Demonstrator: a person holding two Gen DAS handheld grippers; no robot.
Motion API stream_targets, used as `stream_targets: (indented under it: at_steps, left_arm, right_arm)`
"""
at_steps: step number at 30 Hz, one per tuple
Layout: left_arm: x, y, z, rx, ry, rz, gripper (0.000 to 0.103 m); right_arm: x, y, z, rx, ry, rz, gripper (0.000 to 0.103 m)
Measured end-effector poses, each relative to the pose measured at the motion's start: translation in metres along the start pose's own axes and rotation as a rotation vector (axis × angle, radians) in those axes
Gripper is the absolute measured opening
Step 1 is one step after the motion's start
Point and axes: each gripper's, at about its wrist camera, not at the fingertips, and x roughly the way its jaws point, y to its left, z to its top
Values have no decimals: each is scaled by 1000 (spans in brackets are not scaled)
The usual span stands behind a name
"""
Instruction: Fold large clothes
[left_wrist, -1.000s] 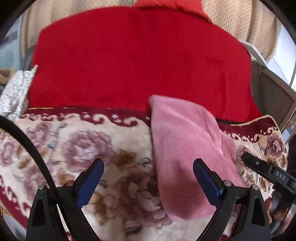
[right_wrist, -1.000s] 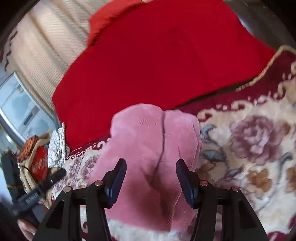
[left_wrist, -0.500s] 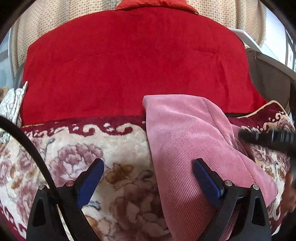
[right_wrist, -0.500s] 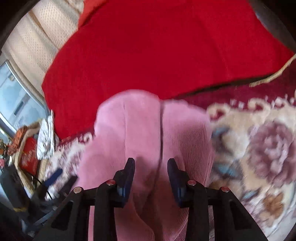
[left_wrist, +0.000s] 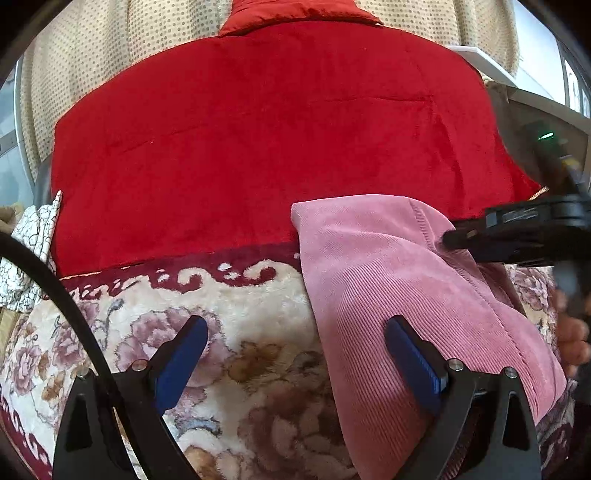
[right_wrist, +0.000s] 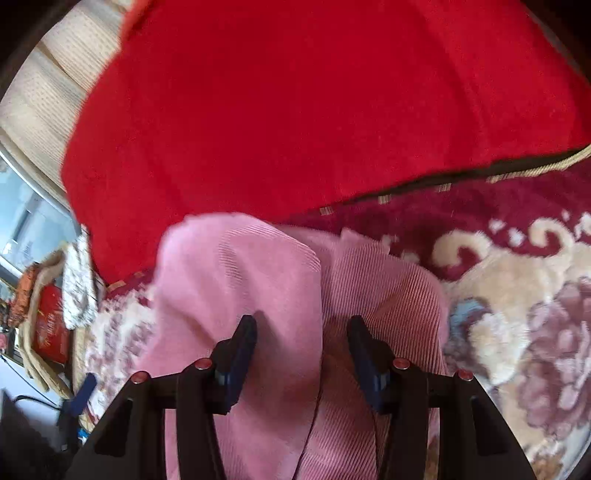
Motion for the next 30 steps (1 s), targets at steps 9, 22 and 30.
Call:
stream_targets:
  at_steps: [9,22,30]
  left_arm:
    - [-6,0,-2,-8,-2,25,98]
    - [-22,16,1,-15,-2,-45,98]
    - [-4,19,-6,-54,84,-170,98]
  right_arm:
    - [-48,38,-35,-120,-17,-5,55]
    - [-66,35,-68,-95,-20,57,56]
    - [-40,29,-77,-80,60,102,65]
